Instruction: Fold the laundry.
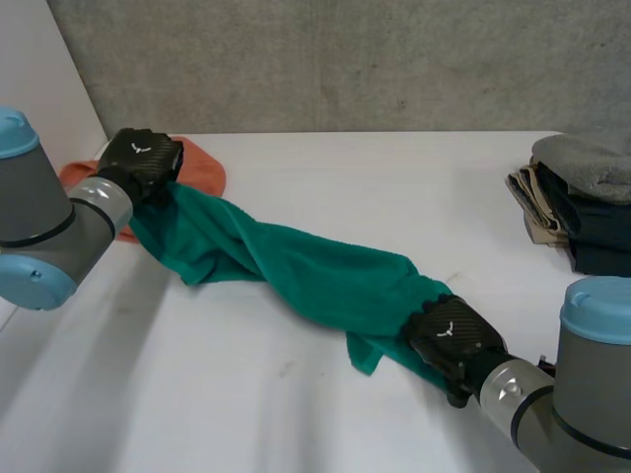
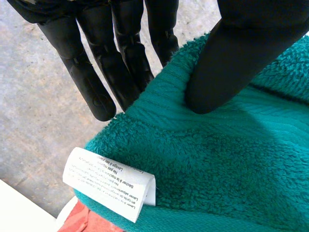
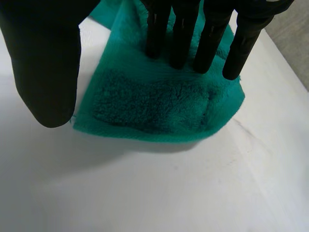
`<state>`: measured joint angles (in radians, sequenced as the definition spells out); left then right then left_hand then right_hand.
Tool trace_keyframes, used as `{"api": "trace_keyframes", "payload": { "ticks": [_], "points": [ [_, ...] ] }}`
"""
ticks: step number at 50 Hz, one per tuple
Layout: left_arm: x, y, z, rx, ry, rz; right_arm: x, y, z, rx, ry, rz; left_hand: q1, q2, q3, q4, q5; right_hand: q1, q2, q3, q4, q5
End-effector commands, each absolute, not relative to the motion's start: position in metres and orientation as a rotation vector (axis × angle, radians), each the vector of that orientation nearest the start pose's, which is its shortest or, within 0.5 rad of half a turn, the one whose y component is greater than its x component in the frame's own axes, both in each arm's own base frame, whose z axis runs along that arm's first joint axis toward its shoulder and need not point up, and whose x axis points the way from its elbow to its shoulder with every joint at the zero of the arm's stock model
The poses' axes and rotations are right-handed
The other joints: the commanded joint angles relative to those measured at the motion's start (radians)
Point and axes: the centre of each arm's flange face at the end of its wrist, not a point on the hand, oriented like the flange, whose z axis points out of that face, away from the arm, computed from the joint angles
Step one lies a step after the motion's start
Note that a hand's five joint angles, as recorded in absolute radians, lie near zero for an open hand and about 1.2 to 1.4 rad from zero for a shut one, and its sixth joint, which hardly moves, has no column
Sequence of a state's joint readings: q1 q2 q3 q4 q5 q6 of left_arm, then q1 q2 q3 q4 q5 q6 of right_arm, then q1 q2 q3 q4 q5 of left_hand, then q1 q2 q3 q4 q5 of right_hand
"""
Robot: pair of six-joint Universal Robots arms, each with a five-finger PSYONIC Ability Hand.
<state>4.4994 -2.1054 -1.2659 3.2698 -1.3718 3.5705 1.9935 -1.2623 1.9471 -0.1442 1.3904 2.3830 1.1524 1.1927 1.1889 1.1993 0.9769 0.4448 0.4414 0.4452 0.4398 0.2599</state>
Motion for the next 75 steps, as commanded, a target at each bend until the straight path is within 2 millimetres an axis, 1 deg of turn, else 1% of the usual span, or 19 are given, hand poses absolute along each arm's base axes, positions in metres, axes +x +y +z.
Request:
{"api": "trace_keyframes", "payload": {
  "ticks": [1, 8, 13, 20, 25, 28, 31, 35, 39, 43, 47, 51, 54, 57, 60, 65, 67, 71, 75],
  "points": [
    [-0.23, -0.374, 0.221, 0.92, 2.132, -2.119, 0.246, -0.204, 0.117, -1.753, 2.162, -1.608, 0.244, 0.204, 0.207, 0.197, 0.245, 0.129, 0.132, 0.128, 0.134, 0.139],
    [-0.229, -0.374, 0.22, 0.916, 2.137, -2.112, 0.251, -0.228, 0.123, -1.709, 2.103, -1.795, 0.244, 0.204, 0.207, 0.197, 0.245, 0.574, 0.578, 0.574, 0.579, 0.585],
    [-0.229, -0.372, 0.221, 0.915, 2.139, -2.112, 0.255, -0.242, 0.128, -1.665, 2.083, -1.872, 0.244, 0.204, 0.207, 0.197, 0.245, 0.578, 0.582, 0.578, 0.583, 0.589],
    [-0.23, -0.369, 0.222, 0.919, 2.142, -2.111, 0.254, -0.257, 0.113, -1.63, 2.17, -1.777, 0.244, 0.204, 0.207, 0.197, 0.245, 0.584, 0.587, 0.584, 0.589, 0.594],
    [-0.229, -0.368, 0.218, 0.919, 2.156, -2.096, 0.255, -0.27, 0.12, -1.532, 2.181, -1.833, 0.244, 0.204, 0.207, 0.197, 0.245, 0.681, 0.684, 0.68, 0.686, 0.691],
    [-0.229, -0.366, 0.219, 0.922, 2.161, -2.092, 0.255, -0.273, 0.125, -1.489, 2.193, -1.844, 0.244, 0.204, 0.207, 0.197, 0.245, 0.95, 0.954, 0.95, 0.955, 0.961],
    [-0.228, -0.362, 0.221, 0.922, 2.169, -2.086, 0.255, -0.277, 0.131, -1.475, 2.198, -1.852, 0.244, 0.204, 0.207, 0.197, 0.245, 0.951, 0.955, 0.951, 0.956, 0.962],
    [-0.226, -0.35, 0.235, 0.921, 2.187, -2.075, 0.248, -0.282, 0.157, -1.457, 2.247, -1.827, 0.244, 0.204, 0.207, 0.197, 0.245, 0.951, 0.955, 0.951, 0.956, 0.962],
    [-0.221, -0.327, 0.262, 0.917, 2.228, -2.059, 0.235, -0.287, 0.214, -1.445, 2.283, -1.839, 0.244, 0.204, 0.207, 0.197, 0.245, 0.951, 0.955, 0.951, 0.956, 0.962],
    [-0.215, -0.295, 0.305, 0.916, 2.196, -2.093, 0.217, -0.286, 0.304, -1.404, 2.228, -2.02, 0.244, 0.204, 0.207, 0.197, 0.245, 0.951, 0.955, 0.951, 0.956, 0.962],
    [-0.205, -0.251, 0.354, 0.903, 2.118, -2.152, 0.202, -0.274, 0.364, -1.38, 2.169, -2.177, 0.244, 0.204, 0.207, 0.197, 0.245, 0.951, 0.955, 0.951, 0.956, 0.962],
    [-0.198, -0.231, 0.37, 0.923, 2.102, -2.12, 0.191, -0.269, 0.387, -1.413, 2.155, -2.209, 0.244, 0.204, 0.207, 0.197, 0.245, 0.951, 0.955, 0.951, 0.956, 0.962],
    [-0.197, -0.229, 0.368, 0.968, 2.114, -2.065, 0.194, -0.267, 0.386, -1.477, 2.137, -2.174, 0.244, 0.204, 0.207, 0.197, 0.245, 0.951, 0.955, 0.951, 0.956, 0.962],
    [-0.2, -0.238, 0.351, 1.057, 2.165, -1.951, 0.209, -0.269, 0.367, -1.606, 2.127, -2.066, 0.244, 0.204, 0.207, 0.197, 0.245, 0.951, 0.955, 0.951, 0.956, 0.962],
    [-0.205, -0.264, 0.326, 1.131, 2.191, -1.844, 0.218, -0.285, 0.338, -1.675, 2.197, -1.939, 0.244, 0.204, 0.207, 0.197, 0.245, 0.951, 0.955, 0.951, 0.956, 0.962],
    [-0.226, -0.326, 0.286, 1.195, 2.098, -1.823, 0.236, -0.328, 0.288, -1.65, 2.328, -1.832, 0.244, 0.204, 0.207, 0.197, 0.245, 0.951, 0.955, 0.951, 0.956, 0.962],
    [-0.234, -0.35, 0.282, 1.164, 2.009, -1.885, 0.244, -0.343, 0.281, -1.608, 2.331, -1.882, 0.244, 0.204, 0.207, 0.197, 0.245, 0.951, 0.955, 0.951, 0.956, 0.962],
    [-0.25, -0.406, 0.302, 0.99, 1.692, -2.13, 0.261, -0.385, 0.3, -1.343, 2.216, -2.257, 0.244, 0.204, 0.207, 0.197, 0.245, 0.951, 0.955, 0.951, 0.956, 0.962],
    [-0.257, -0.427, 0.36, 0.698, 1.327, -2.393, 0.269, -0.411, 0.353, -0.918, 1.858, -2.708, 0.244, 0.204, 0.207, 0.197, 0.245, 0.951, 0.955, 0.951, 0.956, 0.962]
  ]
}}
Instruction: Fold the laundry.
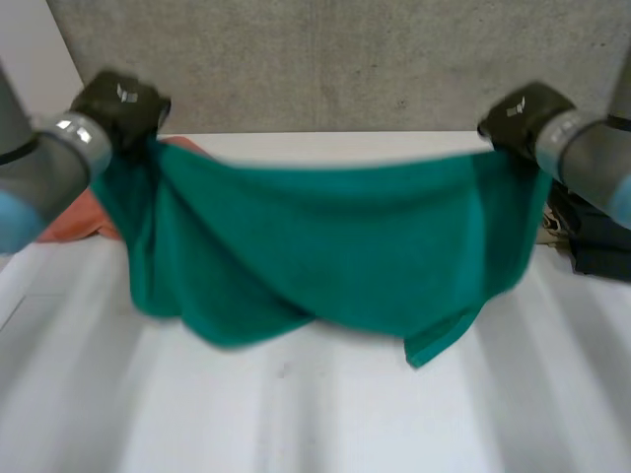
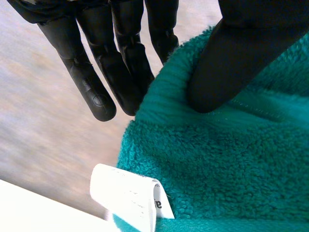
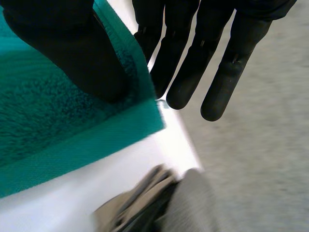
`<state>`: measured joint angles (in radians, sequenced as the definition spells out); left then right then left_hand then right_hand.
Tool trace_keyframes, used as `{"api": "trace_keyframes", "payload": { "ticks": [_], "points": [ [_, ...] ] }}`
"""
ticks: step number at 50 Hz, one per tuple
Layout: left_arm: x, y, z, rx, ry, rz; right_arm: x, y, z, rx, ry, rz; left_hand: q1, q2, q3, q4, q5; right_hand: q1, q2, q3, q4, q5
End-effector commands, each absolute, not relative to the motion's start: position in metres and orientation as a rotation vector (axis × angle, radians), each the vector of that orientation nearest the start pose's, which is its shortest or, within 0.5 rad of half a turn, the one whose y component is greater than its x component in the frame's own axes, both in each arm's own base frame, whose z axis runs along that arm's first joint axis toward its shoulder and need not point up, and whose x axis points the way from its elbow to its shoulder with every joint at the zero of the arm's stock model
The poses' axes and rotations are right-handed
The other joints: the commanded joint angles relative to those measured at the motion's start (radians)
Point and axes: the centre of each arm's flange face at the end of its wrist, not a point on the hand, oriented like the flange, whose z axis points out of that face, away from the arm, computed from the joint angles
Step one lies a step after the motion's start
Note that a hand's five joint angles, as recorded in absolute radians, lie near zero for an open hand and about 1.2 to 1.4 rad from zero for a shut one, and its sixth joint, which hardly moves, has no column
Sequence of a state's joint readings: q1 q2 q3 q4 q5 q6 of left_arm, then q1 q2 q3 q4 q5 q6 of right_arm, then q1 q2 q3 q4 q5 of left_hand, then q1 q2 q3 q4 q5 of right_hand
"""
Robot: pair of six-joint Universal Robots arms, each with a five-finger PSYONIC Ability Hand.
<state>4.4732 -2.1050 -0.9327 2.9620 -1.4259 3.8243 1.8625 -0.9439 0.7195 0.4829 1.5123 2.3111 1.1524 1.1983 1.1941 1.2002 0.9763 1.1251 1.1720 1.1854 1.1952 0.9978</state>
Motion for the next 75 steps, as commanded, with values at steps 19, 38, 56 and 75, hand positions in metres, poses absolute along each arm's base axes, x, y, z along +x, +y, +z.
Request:
{"api": "trace_keyframes", "payload": {
  "ticks": [19, 38, 56, 75],
  "points": [
    [-0.255, -0.394, 0.328, 0.646, 1.496, -2.531, 0.256, -0.404, 0.346, -0.813, 1.588, -2.784, 0.244, 0.198, 0.202, 0.196, 0.245, 0.271, 0.224, 0.211, 0.201, 0.224],
    [-0.249, -0.328, 0.121, 1.017, 2.176, -1.944, 0.234, -0.37, 0.15, -1.209, 2.267, -2.009, 0.244, 0.198, 0.202, 0.196, 0.245, 0.271, 0.224, 0.211, 0.201, 0.224],
    [-0.194, -0.335, 0.169, 0.796, 2.278, -1.919, 0.23, -0.357, 0.159, -1.154, 2.255, -1.955, -0.569, -0.615, -0.611, -0.617, -0.568, 0.271, 0.224, 0.211, 0.201, 0.224],
    [-0.182, -0.366, 0.139, 0.726, 2.64, -1.737, 0.232, -0.352, 0.155, -1.185, 2.254, -1.938, -0.472, -0.518, -0.514, -0.52, -0.471, 0.271, 0.224, 0.211, 0.201, 0.224]
  ]
}}
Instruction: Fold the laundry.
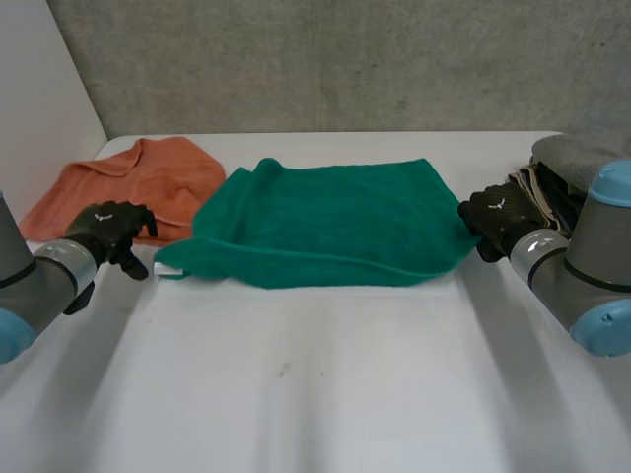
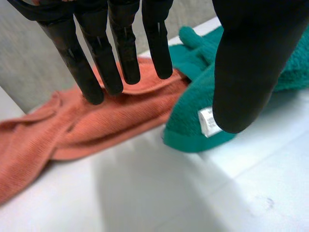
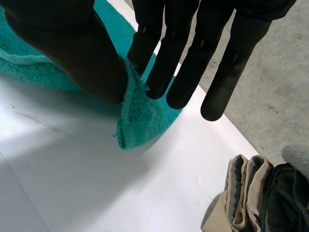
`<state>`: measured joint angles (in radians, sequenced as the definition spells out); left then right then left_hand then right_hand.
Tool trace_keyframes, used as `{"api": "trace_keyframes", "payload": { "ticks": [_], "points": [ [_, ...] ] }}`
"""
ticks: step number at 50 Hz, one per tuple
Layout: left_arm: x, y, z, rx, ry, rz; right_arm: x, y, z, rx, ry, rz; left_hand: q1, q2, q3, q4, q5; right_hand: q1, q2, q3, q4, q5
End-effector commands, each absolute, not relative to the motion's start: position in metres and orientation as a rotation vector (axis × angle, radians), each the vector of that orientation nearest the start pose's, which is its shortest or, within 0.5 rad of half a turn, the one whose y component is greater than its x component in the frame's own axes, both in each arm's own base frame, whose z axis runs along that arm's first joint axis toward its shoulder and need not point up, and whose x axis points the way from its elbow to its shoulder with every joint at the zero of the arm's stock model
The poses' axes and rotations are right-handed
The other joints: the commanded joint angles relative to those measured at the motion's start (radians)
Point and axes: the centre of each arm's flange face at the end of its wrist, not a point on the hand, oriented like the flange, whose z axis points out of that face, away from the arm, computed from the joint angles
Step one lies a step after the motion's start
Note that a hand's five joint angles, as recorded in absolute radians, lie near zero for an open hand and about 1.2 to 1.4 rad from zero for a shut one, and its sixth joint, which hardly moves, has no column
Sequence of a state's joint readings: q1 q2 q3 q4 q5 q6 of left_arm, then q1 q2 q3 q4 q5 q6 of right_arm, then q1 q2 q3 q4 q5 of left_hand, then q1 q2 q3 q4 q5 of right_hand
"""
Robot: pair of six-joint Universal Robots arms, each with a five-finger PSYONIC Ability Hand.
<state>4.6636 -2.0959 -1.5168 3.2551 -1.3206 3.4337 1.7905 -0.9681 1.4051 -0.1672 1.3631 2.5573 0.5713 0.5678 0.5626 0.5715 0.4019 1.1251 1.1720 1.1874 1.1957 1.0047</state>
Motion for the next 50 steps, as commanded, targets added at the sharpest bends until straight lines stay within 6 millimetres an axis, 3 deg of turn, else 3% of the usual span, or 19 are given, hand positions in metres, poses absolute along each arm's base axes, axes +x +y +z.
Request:
{"api": "trace_keyframes", "payload": {
  "ticks": [1, 6, 11, 14, 17, 21, 22, 25, 26, 30, 34, 37, 44, 49, 50],
  "points": [
    [-0.183, -0.368, 0.137, 0.727, 2.642, -1.729, 0.232, -0.352, 0.156, -1.185, 2.254, -1.938, 0.112, 0.115, 0.121, 0.112, 0.107, 0.271, 0.224, 0.209, 0.201, 0.217],
    [-0.191, -0.379, 0.129, 0.738, 2.646, -1.704, 0.231, -0.35, 0.156, -1.184, 2.258, -1.935, 0.214, 0.218, 0.223, 0.214, 0.209, 0.271, 0.224, 0.209, 0.201, 0.217],
    [-0.199, -0.384, 0.134, 0.753, 2.636, -1.696, 0.229, -0.35, 0.161, -1.173, 2.259, -1.946, 0.824, 0.827, 0.832, 0.824, 0.819, 0.271, 0.224, 0.209, 0.201, 0.217],
    [-0.194, -0.385, 0.145, 0.717, 2.585, -1.701, 0.227, -0.35, 0.167, -1.172, 2.257, -1.959, 0.825, 0.829, 0.834, 0.825, 0.82, 0.271, 0.224, 0.209, 0.201, 0.217],
    [-0.186, -0.373, 0.165, 0.692, 2.52, -1.681, 0.224, -0.347, 0.177, -1.179, 2.261, -1.948, 0.825, 0.829, 0.834, 0.825, 0.82, 0.271, 0.224, 0.209, 0.201, 0.217],
    [-0.182, -0.337, 0.192, 0.815, 2.45, -1.683, 0.213, -0.335, 0.193, -1.306, 2.296, -1.866, 0.825, 0.829, 0.834, 0.825, 0.82, 0.271, 0.224, 0.209, 0.201, 0.217],
    [-0.182, -0.319, 0.202, 0.903, 2.403, -1.684, 0.206, -0.327, 0.199, -1.408, 2.323, -1.81, 0.825, 0.829, 0.834, 0.825, 0.82, 0.271, 0.224, 0.209, 0.201, 0.217],
    [-0.181, -0.289, 0.211, 1.047, 2.317, -1.654, 0.193, -0.308, 0.208, -1.593, 2.372, -1.677, 0.825, 0.829, 0.834, 0.825, 0.82, 0.271, 0.224, 0.209, 0.201, 0.217],
    [-0.178, -0.27, 0.213, 1.129, 2.267, -1.613, 0.184, -0.294, 0.214, -1.711, 2.403, -1.573, 0.825, 0.829, 0.834, 0.825, 0.82, 0.271, 0.224, 0.209, 0.201, 0.217],
    [-0.172, -0.226, 0.21, 1.342, 2.163, -1.476, 0.166, -0.267, 0.224, -1.943, 2.402, -1.372, 0.825, 0.829, 0.834, 0.825, 0.82, 0.271, 0.224, 0.209, 0.201, 0.217],
    [-0.172, -0.209, 0.202, 1.495, 2.078, -1.416, 0.168, -0.26, 0.224, -1.981, 2.37, -1.409, 0.825, 0.829, 0.834, 0.825, 0.82, 0.271, 0.224, 0.209, 0.201, 0.217],
    [-0.174, -0.212, 0.197, 1.543, 2.042, -1.405, 0.171, -0.262, 0.219, -1.977, 2.358, -1.425, 0.825, 0.829, 0.834, 0.825, 0.82, 0.271, 0.224, 0.209, 0.201, 0.217],
    [-0.195, -0.254, 0.19, 1.536, 1.923, -1.505, 0.192, -0.283, 0.2, -1.865, 2.357, -1.543, 0.825, 0.829, 0.834, 0.825, 0.82, 0.271, 0.224, 0.209, 0.201, 0.217],
    [-0.215, -0.314, 0.189, 1.412, 1.762, -1.672, 0.212, -0.316, 0.191, -1.756, 2.353, -1.737, 0.825, 0.829, 0.834, 0.825, 0.82, 0.271, 0.224, 0.209, 0.201, 0.217],
    [-0.221, -0.336, 0.195, 1.351, 1.686, -1.733, 0.22, -0.329, 0.195, -1.718, 2.332, -1.833, 0.825, 0.829, 0.834, 0.825, 0.82, 0.271, 0.224, 0.209, 0.201, 0.217]
  ]
}}
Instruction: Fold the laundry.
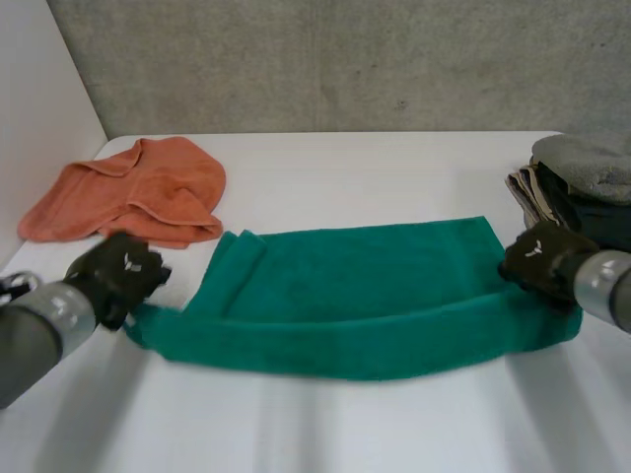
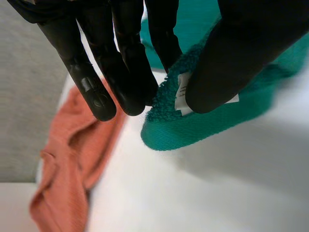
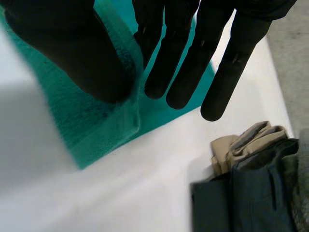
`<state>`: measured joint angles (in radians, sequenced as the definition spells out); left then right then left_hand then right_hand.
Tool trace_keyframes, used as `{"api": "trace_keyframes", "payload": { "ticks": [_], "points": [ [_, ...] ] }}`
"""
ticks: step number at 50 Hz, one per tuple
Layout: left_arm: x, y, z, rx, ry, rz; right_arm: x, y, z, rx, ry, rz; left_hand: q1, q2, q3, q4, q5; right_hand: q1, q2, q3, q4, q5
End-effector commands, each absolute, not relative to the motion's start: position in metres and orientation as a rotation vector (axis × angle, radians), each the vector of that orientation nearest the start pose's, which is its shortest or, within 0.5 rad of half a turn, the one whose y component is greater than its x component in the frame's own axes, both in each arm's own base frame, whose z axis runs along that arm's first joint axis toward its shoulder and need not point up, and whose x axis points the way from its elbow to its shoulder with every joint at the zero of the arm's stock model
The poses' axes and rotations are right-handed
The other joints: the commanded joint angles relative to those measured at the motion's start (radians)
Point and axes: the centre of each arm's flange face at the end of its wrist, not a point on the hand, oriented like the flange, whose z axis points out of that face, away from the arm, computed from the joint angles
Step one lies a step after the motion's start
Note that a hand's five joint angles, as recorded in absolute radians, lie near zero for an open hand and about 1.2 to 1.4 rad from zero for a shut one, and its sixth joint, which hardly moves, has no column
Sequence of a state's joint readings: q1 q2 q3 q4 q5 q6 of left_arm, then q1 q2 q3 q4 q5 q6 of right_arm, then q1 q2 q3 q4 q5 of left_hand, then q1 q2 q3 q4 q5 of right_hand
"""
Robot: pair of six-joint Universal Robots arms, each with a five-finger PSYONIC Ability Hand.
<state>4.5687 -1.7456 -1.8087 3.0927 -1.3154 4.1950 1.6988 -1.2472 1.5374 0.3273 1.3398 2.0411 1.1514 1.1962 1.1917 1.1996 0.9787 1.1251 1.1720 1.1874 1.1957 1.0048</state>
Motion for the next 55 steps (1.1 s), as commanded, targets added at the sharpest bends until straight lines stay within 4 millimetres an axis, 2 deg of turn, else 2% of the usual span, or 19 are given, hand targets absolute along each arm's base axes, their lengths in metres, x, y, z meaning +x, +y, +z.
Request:
{"api": "trace_keyframes", "payload": {
  "ticks": [1, 3, 4, 6, 7, 8, 12, 15, 18, 23, 26, 34, 38, 39, 43, 46, 47, 50, 55],
  "points": [
    [-0.224, -0.347, 0.199, 1.315, 1.643, -1.769, 0.223, -0.336, 0.198, -1.694, 2.323, -1.885, 0.245, 0.2, 0.205, 0.197, 0.243, 0.271, 0.224, 0.209, 0.201, 0.217],
    [-0.234, -0.368, 0.217, 1.239, 1.531, -1.856, 0.231, -0.351, 0.213, -1.639, 2.282, -2.024, 0.245, 0.2, 0.205, 0.197, 0.243, 0.271, 0.224, 0.209, 0.201, 0.217],
    [-0.242, -0.387, 0.246, 1.139, 1.401, -1.957, 0.238, -0.367, 0.237, -1.546, 2.226, -2.204, 0.245, 0.2, 0.205, 0.197, 0.243, 0.271, 0.224, 0.209, 0.201, 0.217],
    [-0.249, -0.402, 0.28, 1.025, 1.259, -2.063, 0.243, -0.381, 0.267, -1.404, 2.143, -2.405, 0.245, 0.2, 0.205, 0.197, 0.243, 0.271, 0.224, 0.209, 0.201, 0.217],
    [-0.251, -0.407, 0.3, 0.959, 1.188, -2.118, 0.244, -0.388, 0.285, -1.317, 2.089, -2.51, 0.245, 0.2, 0.205, 0.197, 0.243, 0.271, 0.224, 0.209, 0.201, 0.217],
    [-0.252, -0.414, 0.336, 0.82, 1.072, -2.216, 0.246, -0.397, 0.318, -1.13, 1.959, -2.695, 0.245, 0.2, 0.205, 0.197, 0.243, 0.271, 0.224, 0.209, 0.201, 0.217],
    [-0.245, -0.417, 0.402, 0.511, 0.899, -2.418, 0.244, -0.405, 0.383, -0.742, 1.559, -3.0, 0.245, 0.2, 0.205, 0.197, 0.243, 0.271, 0.224, 0.209, 0.201, 0.217],
    [-0.24, -0.418, 0.413, 0.435, 0.919, -2.496, 0.242, -0.402, 0.41, -0.607, 1.325, -3.102, 0.245, 0.2, 0.205, 0.197, 0.243, 0.271, 0.224, 0.209, 0.201, 0.217],
    [-0.237, -0.421, 0.407, 0.457, 1.0, -2.502, 0.244, -0.399, 0.409, -0.628, 1.293, -3.101, 0.245, 0.2, 0.205, 0.197, 0.243, 0.271, 0.224, 0.209, 0.201, 0.217],
    [-0.229, -0.424, 0.368, 0.545, 1.243, -2.421, 0.251, -0.398, 0.385, -0.748, 1.373, -3.006, 0.245, 0.2, 0.205, 0.197, 0.243, 0.271, 0.224, 0.209, 0.201, 0.217],
    [-0.228, -0.425, 0.352, 0.576, 1.291, -2.394, 0.252, -0.399, 0.372, -0.788, 1.422, -2.96, 0.245, 0.2, 0.205, 0.197, 0.243, 0.271, 0.224, 0.209, 0.201, 0.217],
    [-0.238, -0.414, 0.288, 0.733, 1.462, -2.321, 0.26, -0.399, 0.306, -0.97, 1.686, -2.709, 0.245, 0.2, 0.205, 0.197, 0.243, 0.271, 0.224, 0.209, 0.201, 0.217],
    [-0.243, -0.398, 0.243, 0.842, 1.608, -2.227, 0.26, -0.392, 0.264, -1.109, 1.849, -2.532, 0.245, 0.2, 0.205, 0.197, 0.243, 0.271, 0.224, 0.209, 0.201, 0.217],
    [-0.244, -0.389, 0.226, 0.881, 1.667, -2.174, 0.26, -0.388, 0.248, -1.173, 1.909, -2.459, 0.245, 0.2, 0.205, 0.197, 0.243, 0.271, 0.224, 0.209, 0.201, 0.217],
    [-0.24, -0.359, 0.19, 0.992, 1.788, -2.034, 0.253, -0.371, 0.212, -1.359, 2.059, -2.26, 0.245, 0.2, 0.205, 0.197, 0.243, 0.271, 0.224, 0.209, 0.201, 0.217],
    [-0.237, -0.338, 0.175, 1.058, 1.847, -1.956, 0.243, -0.36, 0.195, -1.463, 2.156, -2.131, 0.245, 0.2, 0.205, 0.197, 0.243, 0.271, 0.224, 0.209, 0.201, 0.217],
    [-0.234, -0.321, 0.168, 1.108, 1.883, -1.911, 0.234, -0.352, 0.188, -1.525, 2.225, -2.033, 0.245, 0.2, 0.205, 0.197, 0.243, 0.271, 0.224, 0.209, 0.201, 0.217],
    [-0.228, -0.294, 0.158, 1.193, 1.938, -1.833, 0.221, -0.335, 0.185, -1.623, 2.318, -1.873, 0.245, 0.2, 0.205, 0.197, 0.243, 0.271, 0.224, 0.209, 0.201, 0.217],
    [-0.209, -0.234, 0.159, 1.405, 1.97, -1.687, 0.184, -0.288, 0.193, -1.807, 2.48, -1.46, 0.245, 0.2, 0.205, 0.197, 0.243, 0.271, 0.224, 0.209, 0.201, 0.217]
  ]
}}
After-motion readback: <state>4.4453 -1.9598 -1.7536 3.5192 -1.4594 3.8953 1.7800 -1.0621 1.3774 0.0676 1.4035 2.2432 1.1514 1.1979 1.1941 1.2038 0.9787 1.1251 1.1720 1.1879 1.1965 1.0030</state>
